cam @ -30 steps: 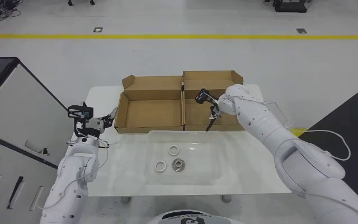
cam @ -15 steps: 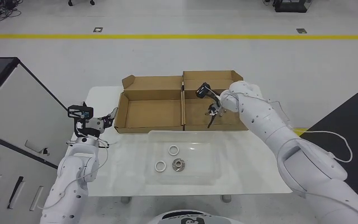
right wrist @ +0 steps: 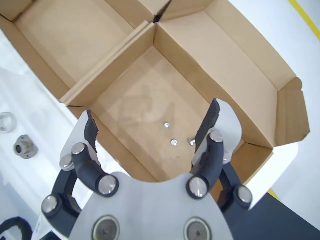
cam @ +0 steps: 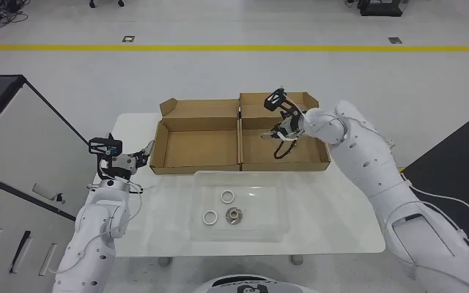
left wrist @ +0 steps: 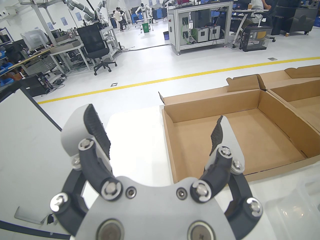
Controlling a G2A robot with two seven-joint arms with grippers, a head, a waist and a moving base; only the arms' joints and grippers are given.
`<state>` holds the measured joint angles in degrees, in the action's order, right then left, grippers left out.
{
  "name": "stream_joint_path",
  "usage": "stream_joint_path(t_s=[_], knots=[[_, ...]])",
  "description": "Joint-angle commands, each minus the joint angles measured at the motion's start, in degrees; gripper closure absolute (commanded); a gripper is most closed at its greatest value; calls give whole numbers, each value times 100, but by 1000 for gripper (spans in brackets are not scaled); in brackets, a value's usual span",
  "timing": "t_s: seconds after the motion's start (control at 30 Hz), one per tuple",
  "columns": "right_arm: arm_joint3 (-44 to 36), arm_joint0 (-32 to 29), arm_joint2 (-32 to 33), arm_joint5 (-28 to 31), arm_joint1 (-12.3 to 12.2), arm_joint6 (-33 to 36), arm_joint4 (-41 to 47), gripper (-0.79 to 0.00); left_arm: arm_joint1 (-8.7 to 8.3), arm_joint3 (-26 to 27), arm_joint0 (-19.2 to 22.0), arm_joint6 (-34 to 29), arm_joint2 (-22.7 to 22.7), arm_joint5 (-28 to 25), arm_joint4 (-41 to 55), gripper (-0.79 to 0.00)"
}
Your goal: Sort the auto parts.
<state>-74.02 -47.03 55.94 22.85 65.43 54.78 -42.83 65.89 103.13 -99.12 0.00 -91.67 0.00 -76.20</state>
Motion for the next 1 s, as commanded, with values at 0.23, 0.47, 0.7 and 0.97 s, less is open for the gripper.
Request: stream_joint_path(t_s=[0.23, 0.47, 0.7, 0.97], knots=[[-1976, -1476, 1727, 180, -413, 467, 1783, -785, 0, 0, 0, 0, 0, 0, 0, -785], [-2527, -2394, 2679, 305, -571, 712, 3762, -785, 0, 0, 0, 0, 0, 0, 0, -785], [-2723, -3104, 3404, 453, -700, 1054, 4860, -785, 0, 0, 0, 0, 0, 0, 0, -785], [-2702, -3347, 3644, 565, -742, 1142, 5252, -785, 0, 0, 0, 0, 0, 0, 0, -785]])
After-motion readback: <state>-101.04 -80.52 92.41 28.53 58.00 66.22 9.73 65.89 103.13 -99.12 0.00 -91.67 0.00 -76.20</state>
